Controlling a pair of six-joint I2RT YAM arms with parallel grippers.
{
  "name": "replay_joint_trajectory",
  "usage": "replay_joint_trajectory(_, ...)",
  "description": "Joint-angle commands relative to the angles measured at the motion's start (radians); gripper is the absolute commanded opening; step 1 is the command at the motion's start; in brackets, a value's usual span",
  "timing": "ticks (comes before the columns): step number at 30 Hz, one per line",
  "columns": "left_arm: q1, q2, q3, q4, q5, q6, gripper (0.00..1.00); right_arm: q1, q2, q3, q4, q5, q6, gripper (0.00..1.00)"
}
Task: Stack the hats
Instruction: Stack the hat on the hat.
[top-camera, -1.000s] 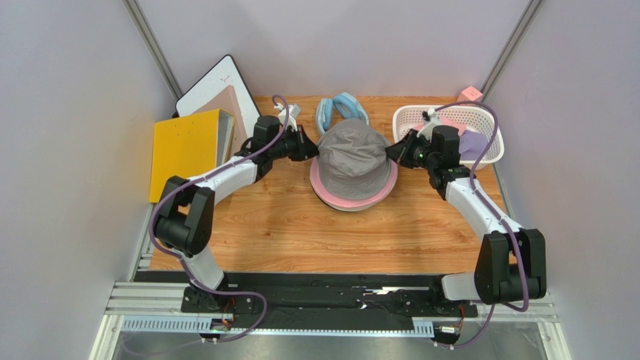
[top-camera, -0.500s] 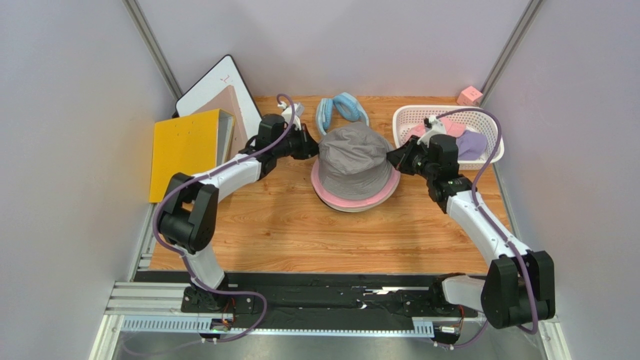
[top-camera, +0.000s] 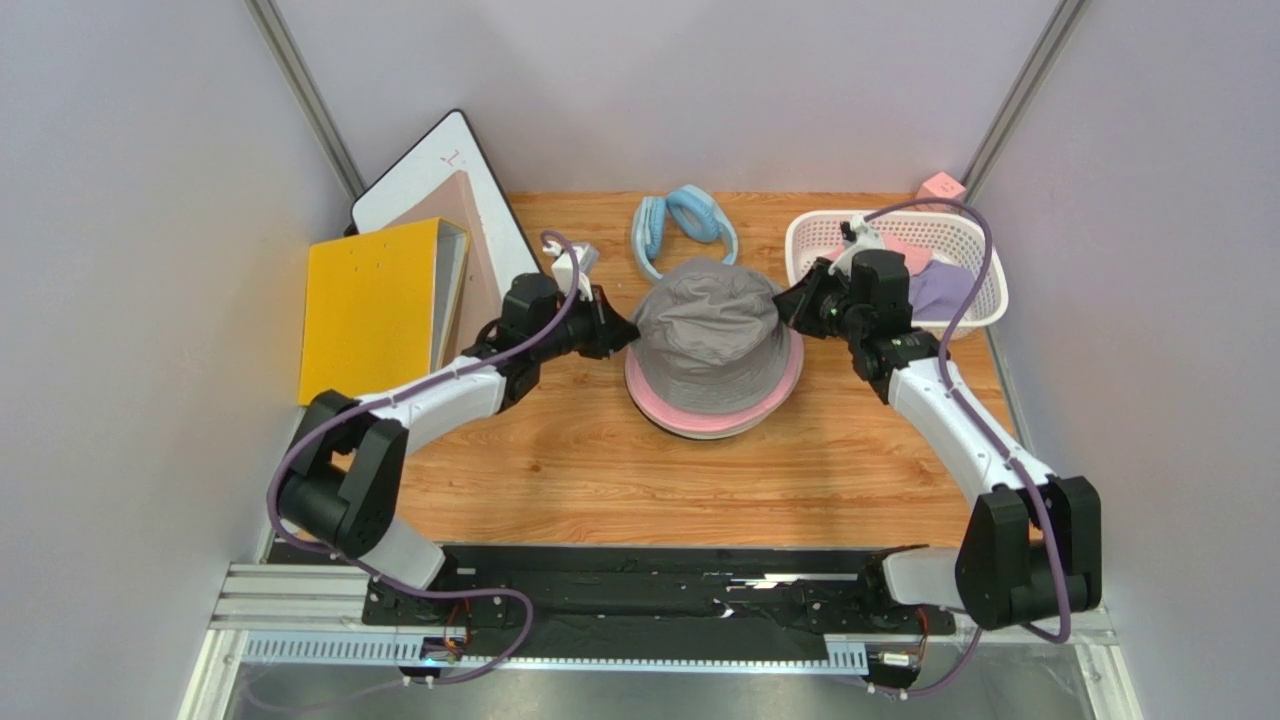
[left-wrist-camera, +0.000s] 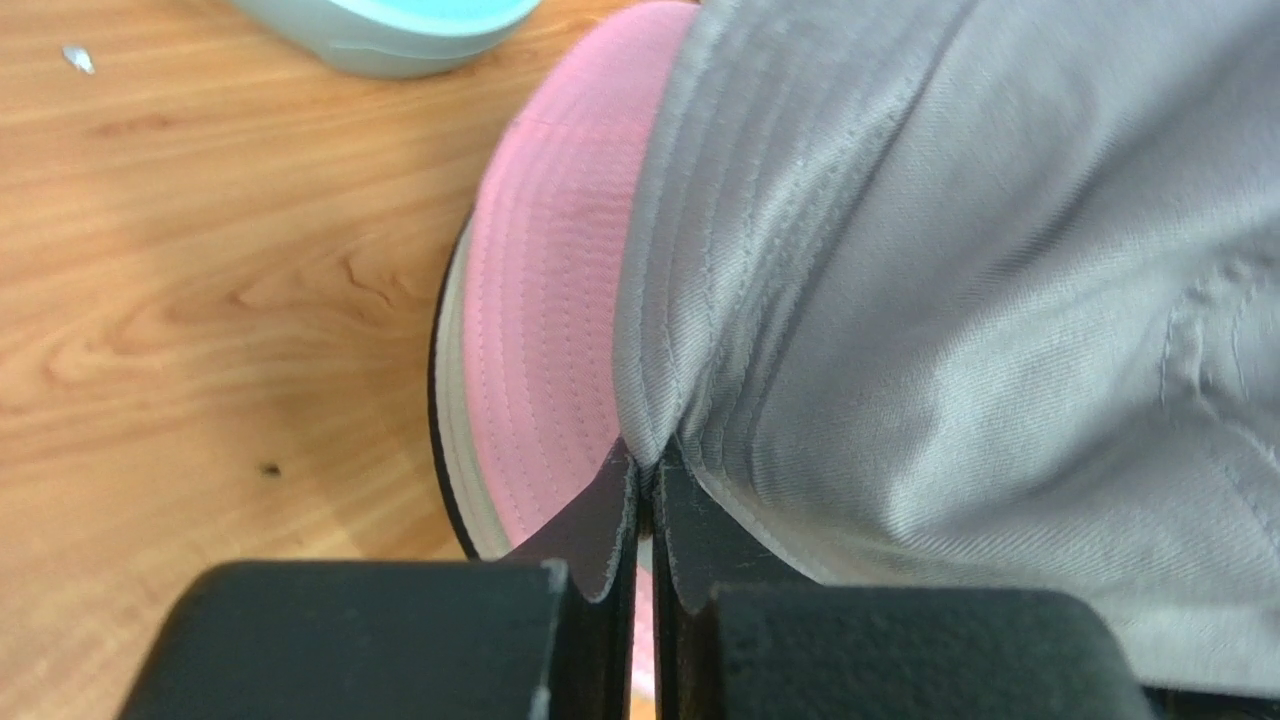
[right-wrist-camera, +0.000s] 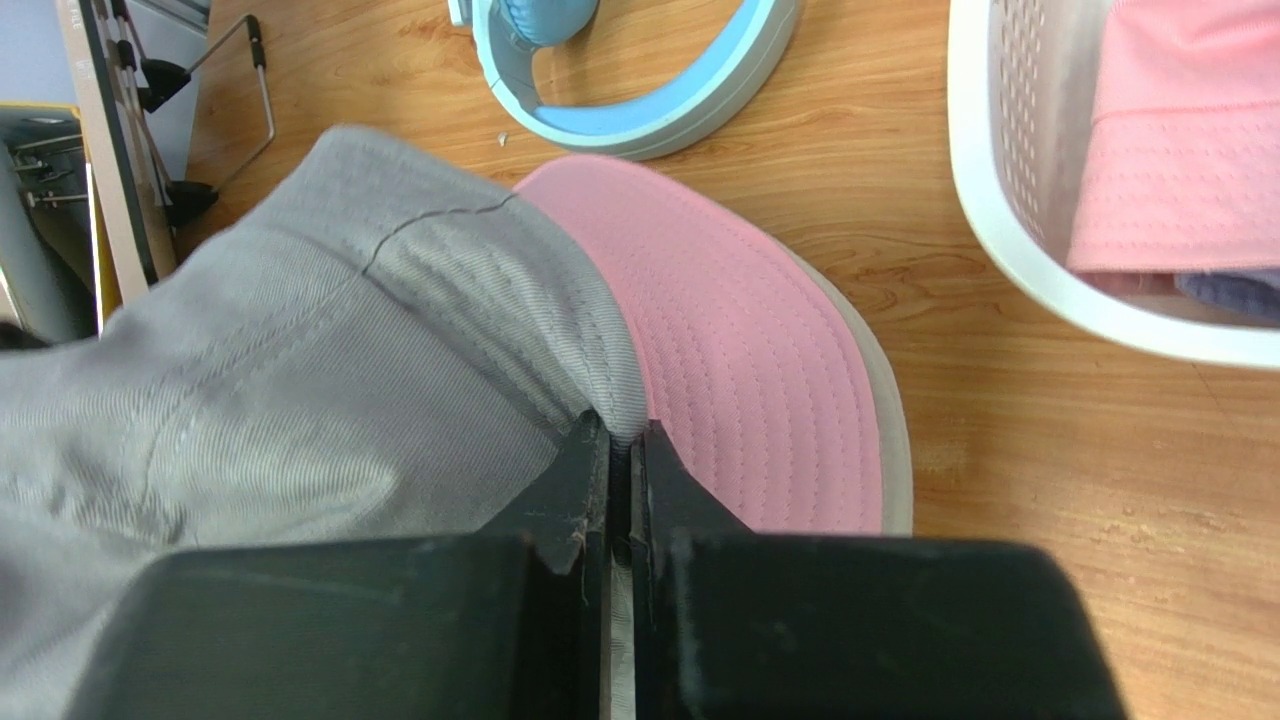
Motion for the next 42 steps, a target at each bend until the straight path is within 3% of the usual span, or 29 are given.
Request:
replay_joint_trajectory(1, -0.021, -0.043, -0.165, -0.231, -0.154, 0.016, 0.00, -0.023, 0.108, 0.069, -0.208, 0.198, -0.064, 0.00)
replay_joint_trajectory(12, -0.202, -0.309, -0.402, -0.120, -0.128, -0.074, 0.00, 0.075, 0.282, 0.212, -0.108, 0.190, -0.002, 0.00)
replay_joint_trajectory(15, -0.232, -0.363, -0.436, -0.089, -0.116, -0.084, 0.01, 0.106, 0.314, 0.255, -0.097, 0.184, 0.006, 0.06)
replay_joint_trajectory(17, -0.232, -0.392, -0.450, -0.096, -0.113, -0.090, 0.16, 0.117, 0.334, 0.272, -0.100, 0.183, 0.009, 0.23)
replay_joint_trajectory(18, -0.232, -0.409, -0.459, -0.109, -0.122, -0.099, 0.43, 0.117, 0.335, 0.281, -0.105, 0.178, 0.015, 0.32)
replay_joint_trajectory(19, -0.232, -0.451, -0.463, -0.148, -0.148, -0.102, 0.55, 0.114, 0.337, 0.284, -0.111, 0.183, 0.015, 0.47)
replay_joint_trajectory(20, -0.231, -0.478, -0.464, -0.174, -0.165, -0.104, 0.63, 0.117, 0.331, 0.287, -0.117, 0.187, 0.011, 0.52)
replay_joint_trajectory(21, -0.231, -0.507, -0.466, -0.205, -0.185, -0.107, 0.79, 0.112, 0.326, 0.287, -0.135, 0.204, 0.000, 0.56)
replay_joint_trajectory(23, -0.231, -0.602, -0.464, -0.296, -0.234, -0.104, 0.88, 0.106, 0.291, 0.281, -0.146, 0.212, -0.003, 0.73)
replay_joint_trajectory(25, -0.231, -0.701, -0.456, -0.387, -0.272, -0.093, 0.91, 0.080, 0.254, 0.260, -0.152, 0.203, 0.001, 0.79)
replay_joint_trajectory(32, -0.223, -0.893, -0.348, -0.582, -0.349, -0.036, 0.94, 0.022, 0.088, 0.243, -0.207, 0.189, -0.012, 0.84)
replay_joint_trajectory(36, -0.144, -0.878, -0.228, -0.610, -0.323, 0.013, 0.96, -0.026, 0.007, 0.231, -0.264, 0.192, -0.008, 0.87)
replay_joint_trajectory(40, 0.028, -0.811, -0.167, -0.509, -0.219, -0.015, 0.97, -0.064, -0.127, 0.165, -0.301, 0.174, 0.006, 0.87)
replay_joint_trajectory(42, 0.056, -0.725, -0.118, -0.443, -0.202, -0.022, 0.97, -0.064, -0.194, 0.069, -0.295, 0.151, 0.035, 0.87)
